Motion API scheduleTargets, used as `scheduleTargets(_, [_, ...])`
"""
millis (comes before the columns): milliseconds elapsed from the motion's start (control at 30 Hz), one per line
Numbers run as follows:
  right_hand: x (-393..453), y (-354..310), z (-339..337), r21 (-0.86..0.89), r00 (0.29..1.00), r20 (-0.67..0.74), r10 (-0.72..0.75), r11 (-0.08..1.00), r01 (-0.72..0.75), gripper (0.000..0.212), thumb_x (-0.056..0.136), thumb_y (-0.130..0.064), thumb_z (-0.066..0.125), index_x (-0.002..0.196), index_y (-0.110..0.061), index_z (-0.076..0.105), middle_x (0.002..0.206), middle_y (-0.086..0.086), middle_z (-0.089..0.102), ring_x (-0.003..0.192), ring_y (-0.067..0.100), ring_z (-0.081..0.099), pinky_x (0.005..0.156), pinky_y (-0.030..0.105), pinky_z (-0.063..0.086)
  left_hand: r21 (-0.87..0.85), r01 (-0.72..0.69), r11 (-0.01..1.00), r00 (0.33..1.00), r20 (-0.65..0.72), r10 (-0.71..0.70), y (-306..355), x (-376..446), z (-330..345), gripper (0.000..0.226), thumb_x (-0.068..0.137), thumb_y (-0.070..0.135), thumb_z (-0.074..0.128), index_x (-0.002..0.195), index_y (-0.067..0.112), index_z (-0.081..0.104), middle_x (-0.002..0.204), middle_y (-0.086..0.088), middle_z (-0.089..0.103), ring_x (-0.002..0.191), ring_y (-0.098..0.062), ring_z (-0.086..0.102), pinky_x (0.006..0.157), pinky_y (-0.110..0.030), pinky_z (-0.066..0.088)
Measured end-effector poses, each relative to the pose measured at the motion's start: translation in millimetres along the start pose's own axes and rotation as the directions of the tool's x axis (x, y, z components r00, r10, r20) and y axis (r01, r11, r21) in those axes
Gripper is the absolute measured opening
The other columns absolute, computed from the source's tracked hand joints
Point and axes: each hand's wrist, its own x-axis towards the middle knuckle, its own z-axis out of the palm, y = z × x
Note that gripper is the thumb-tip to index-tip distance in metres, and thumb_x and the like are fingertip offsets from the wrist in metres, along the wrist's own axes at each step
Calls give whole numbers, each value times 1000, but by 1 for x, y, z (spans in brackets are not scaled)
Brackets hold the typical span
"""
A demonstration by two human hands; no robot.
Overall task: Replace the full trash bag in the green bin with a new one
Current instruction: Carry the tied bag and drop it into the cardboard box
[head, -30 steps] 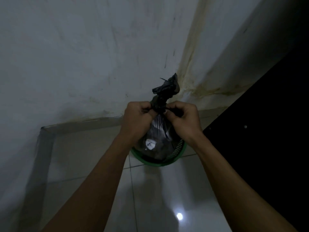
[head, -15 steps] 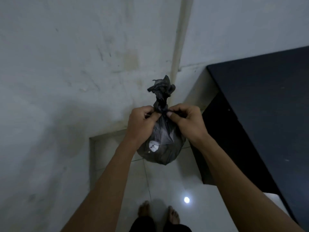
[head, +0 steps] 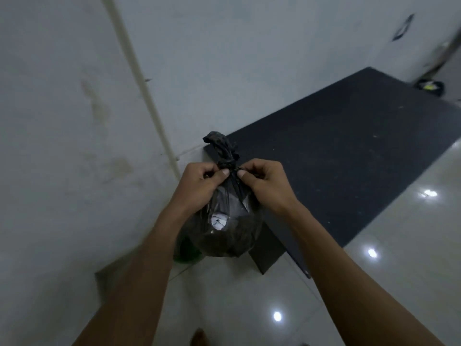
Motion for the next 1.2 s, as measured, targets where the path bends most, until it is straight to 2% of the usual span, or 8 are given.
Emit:
scheduleTargets(133, [-24,14,-99,-36,996,-88,3,999,-6,13,91,-16,64,82,-11,71,79,6,72,78,21,70,76,44,59,-17,-55,998,991,119,57,38,8,86,28,90,21,63,73,-2,64,81,-29,66,72,-20,60,70,-45,52])
scheduleTargets(367, [-65,58,-287,-134,964,-262,48,987,-85,11,88,-20,67,80,-13,72,78,2,72,79,18,69,77,46,58,-58,-84,995,950,297,98,110,15,272,26,89,14,64,65,6,62,71,-13,61,69,-17,56,67,-33,45])
scheduleTargets(500, [-87,79,-375,-140,928,-362,84,980,-143,11,87,-20,68,79,-13,72,77,1,72,77,16,69,78,43,58,-78,-91,993,911,395,115,148,23,362,22,88,8,63,67,4,65,71,-4,67,69,-9,62,69,-26,51])
scheduleTargets(633, [-94,100,-455,-122,891,-442,108,976,-179,11,87,-19,68,80,-11,73,78,2,73,78,18,69,78,44,58,-84,-126,988,868,474,151,180,46,444,21,88,8,63,84,-12,64,86,-25,69,80,-21,63,81,-42,54])
scheduleTargets(700, [-93,114,-493,-103,869,-479,124,975,-196,11,86,-20,68,79,-14,73,79,1,73,80,19,70,80,46,57,-83,-139,987,844,511,162,197,58,484,17,88,5,61,87,-11,67,90,-23,70,82,-20,66,81,-37,55])
scheduleTargets(867, [-70,141,-588,-108,827,-542,150,963,-245,10,87,-19,67,83,-12,74,80,0,73,79,17,68,80,42,57,-80,-157,984,785,595,174,231,105,582,17,89,3,59,74,2,68,73,-5,68,67,-4,64,66,-19,52])
scheduleTargets(1000, [-32,166,-670,-126,806,-570,156,953,-274,11,88,-18,66,84,-11,74,80,2,73,80,20,69,80,42,57,-123,-126,984,748,640,175,259,162,663,28,89,1,58,66,14,68,64,6,68,62,-1,64,60,-16,50])
scheduleTargets(1200, [31,188,-784,-116,781,-593,197,938,-325,9,88,-16,66,81,-16,73,75,-5,69,79,17,68,80,40,58,-124,-76,989,714,686,141,310,239,766,38,89,-3,55,59,19,63,51,13,63,52,5,59,52,-10,44])
